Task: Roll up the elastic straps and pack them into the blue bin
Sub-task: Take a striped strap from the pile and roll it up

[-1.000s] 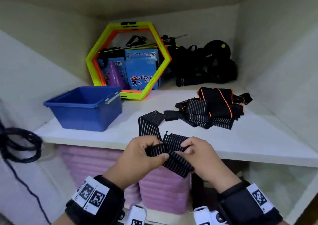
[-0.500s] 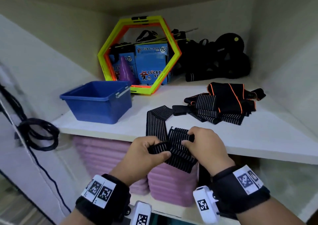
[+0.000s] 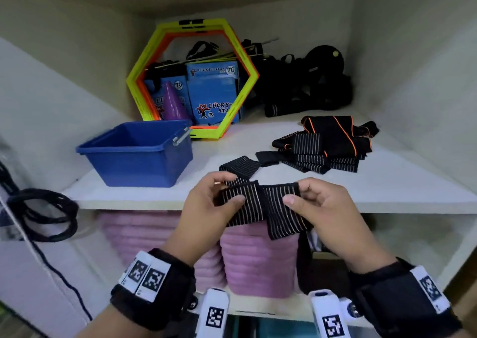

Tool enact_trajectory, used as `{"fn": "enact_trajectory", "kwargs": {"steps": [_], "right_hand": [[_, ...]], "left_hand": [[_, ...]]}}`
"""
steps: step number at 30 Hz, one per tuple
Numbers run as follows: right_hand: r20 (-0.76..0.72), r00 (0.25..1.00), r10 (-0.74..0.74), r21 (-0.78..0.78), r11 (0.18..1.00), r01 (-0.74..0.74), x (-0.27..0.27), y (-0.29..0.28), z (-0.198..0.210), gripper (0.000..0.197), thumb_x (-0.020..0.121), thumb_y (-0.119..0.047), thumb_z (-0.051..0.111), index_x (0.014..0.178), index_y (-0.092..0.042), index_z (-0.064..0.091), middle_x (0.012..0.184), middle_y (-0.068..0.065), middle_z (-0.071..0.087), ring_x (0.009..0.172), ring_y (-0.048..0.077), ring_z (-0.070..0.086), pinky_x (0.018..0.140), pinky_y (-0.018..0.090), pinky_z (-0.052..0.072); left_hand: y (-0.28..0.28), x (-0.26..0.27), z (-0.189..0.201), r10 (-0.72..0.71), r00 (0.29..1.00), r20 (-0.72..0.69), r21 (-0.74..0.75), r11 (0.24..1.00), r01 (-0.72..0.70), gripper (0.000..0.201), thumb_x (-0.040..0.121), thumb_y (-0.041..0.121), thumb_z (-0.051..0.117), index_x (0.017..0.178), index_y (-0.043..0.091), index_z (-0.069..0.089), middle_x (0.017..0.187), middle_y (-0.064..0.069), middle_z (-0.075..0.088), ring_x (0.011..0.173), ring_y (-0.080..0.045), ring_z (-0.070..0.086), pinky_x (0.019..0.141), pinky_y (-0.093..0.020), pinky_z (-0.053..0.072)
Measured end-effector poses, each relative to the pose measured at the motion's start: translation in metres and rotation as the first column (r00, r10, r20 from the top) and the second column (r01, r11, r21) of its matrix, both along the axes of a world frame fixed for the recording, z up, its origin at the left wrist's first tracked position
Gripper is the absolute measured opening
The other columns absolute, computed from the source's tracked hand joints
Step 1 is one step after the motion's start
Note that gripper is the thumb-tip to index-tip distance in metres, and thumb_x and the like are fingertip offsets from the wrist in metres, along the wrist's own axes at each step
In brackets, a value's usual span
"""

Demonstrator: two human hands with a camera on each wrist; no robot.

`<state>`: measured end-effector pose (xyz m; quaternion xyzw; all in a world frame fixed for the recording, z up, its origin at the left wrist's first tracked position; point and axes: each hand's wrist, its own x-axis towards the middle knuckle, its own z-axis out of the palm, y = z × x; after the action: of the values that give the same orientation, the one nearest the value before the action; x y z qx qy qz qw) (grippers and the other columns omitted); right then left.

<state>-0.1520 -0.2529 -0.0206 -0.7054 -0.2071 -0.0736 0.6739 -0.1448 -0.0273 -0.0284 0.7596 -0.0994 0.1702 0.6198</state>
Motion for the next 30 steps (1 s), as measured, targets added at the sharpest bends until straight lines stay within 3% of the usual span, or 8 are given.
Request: {"fn": "enact_trajectory", "kwargs": {"steps": [4, 7, 12, 17, 20, 24, 27, 30], "right_hand": [[0.033, 0.999, -0.01, 0.015, 1.0, 0.01, -0.014, 0.008, -0.005, 0.013, 0.09, -0.004, 0.067, 0.086, -0.013, 0.075, 0.081, 0.002, 0.076, 0.072, 0.007, 0.069, 0.066, 0.016, 0.052], [0.013, 0.999, -0.043, 0.011, 0.999, 0.042, -0.022, 0.017, -0.011, 0.011, 0.091, -0.005, 0.067, 0.087, -0.012, 0.076, 0.081, 0.001, 0.076, 0.073, 0.007, 0.069, 0.067, 0.017, 0.051], [-0.001, 0.967, -0.257, 0.033, 0.966, 0.256, -0.029, 0.042, -0.033, 0.015, 0.086, -0.008, 0.074, 0.073, -0.015, 0.072, 0.066, -0.003, 0.071, 0.06, 0.005, 0.064, 0.062, 0.022, 0.051], [-0.036, 0.915, -0.403, 0.052, 0.913, 0.404, -0.032, 0.051, -0.045, 0.012, 0.081, -0.011, 0.08, 0.072, -0.011, 0.073, 0.064, 0.005, 0.07, 0.058, 0.016, 0.064, 0.062, 0.042, 0.056], [-0.029, 0.908, -0.418, 0.045, 0.907, 0.419, -0.035, 0.051, -0.041, 0.011, 0.08, -0.009, 0.081, 0.074, -0.013, 0.073, 0.064, 0.002, 0.071, 0.059, 0.011, 0.067, 0.06, 0.033, 0.056], [-0.047, 0.898, -0.437, 0.068, 0.896, 0.439, -0.039, 0.051, -0.035, 0.019, 0.076, -0.008, 0.084, 0.083, -0.013, 0.067, 0.063, -0.007, 0.068, 0.057, 0.005, 0.067, 0.058, 0.021, 0.055], [-0.047, 0.878, -0.476, 0.071, 0.875, 0.478, -0.039, 0.05, -0.032, 0.032, 0.072, -0.011, 0.088, 0.087, -0.017, 0.061, 0.066, -0.003, 0.066, 0.058, 0.001, 0.065, 0.057, 0.013, 0.051], [-0.02, 0.876, -0.482, 0.052, 0.874, 0.483, -0.039, 0.049, -0.031, 0.029, 0.072, -0.013, 0.088, 0.088, -0.019, 0.064, 0.073, -0.001, 0.069, 0.064, 0.006, 0.068, 0.063, 0.019, 0.056]], "left_hand": [[0.009, 0.001, -0.006, 0.062, 0.998, 0.018, 0.041, 0.997, -0.063, 0.009, 0.088, 0.009, 0.073, 0.089, 0.018, 0.074, 0.081, 0.001, 0.076, 0.072, -0.009, 0.068, 0.068, -0.027, 0.051], [0.01, -0.006, -0.01, 0.034, 0.999, -0.004, 0.011, 0.999, -0.034, 0.013, 0.095, 0.008, 0.064, 0.096, 0.013, 0.076, 0.085, -0.003, 0.078, 0.076, -0.01, 0.069, 0.07, -0.025, 0.054], [-0.003, -0.026, -0.013, -0.163, 0.984, -0.071, -0.154, 0.977, 0.151, 0.025, 0.101, 0.005, 0.051, 0.099, 0.007, 0.076, 0.094, -0.033, 0.069, 0.08, -0.038, 0.065, 0.082, -0.059, 0.053], [-0.008, -0.04, -0.018, -0.238, 0.962, -0.132, -0.253, 0.947, 0.2, 0.032, 0.105, 0.008, 0.042, 0.104, 0.003, 0.074, 0.101, -0.03, 0.071, 0.091, -0.043, 0.068, 0.09, -0.064, 0.05], [-0.009, -0.045, -0.016, -0.281, 0.952, -0.119, -0.244, 0.938, 0.246, 0.038, 0.107, 0.02, 0.043, 0.101, -0.005, 0.071, 0.099, -0.031, 0.07, 0.088, -0.047, 0.065, 0.086, -0.058, 0.053], [-0.012, -0.045, -0.014, -0.217, 0.975, -0.037, -0.113, 0.971, 0.212, 0.021, 0.101, 0.01, 0.055, 0.093, 0.006, 0.075, 0.085, -0.023, 0.07, 0.075, -0.019, 0.063, 0.072, -0.034, 0.056], [-0.013, -0.043, -0.015, -0.206, 0.978, -0.031, -0.087, 0.975, 0.203, 0.024, 0.101, 0.009, 0.055, 0.097, 0.015, 0.077, 0.094, -0.023, 0.073, 0.084, -0.026, 0.068, 0.083, -0.051, 0.056], [-0.014, -0.042, -0.013, -0.204, 0.978, -0.034, -0.084, 0.976, 0.2, 0.025, 0.101, 0.008, 0.053, 0.099, 0.016, 0.077, 0.095, -0.022, 0.073, 0.091, -0.041, 0.07, 0.087, -0.062, 0.053]]}}
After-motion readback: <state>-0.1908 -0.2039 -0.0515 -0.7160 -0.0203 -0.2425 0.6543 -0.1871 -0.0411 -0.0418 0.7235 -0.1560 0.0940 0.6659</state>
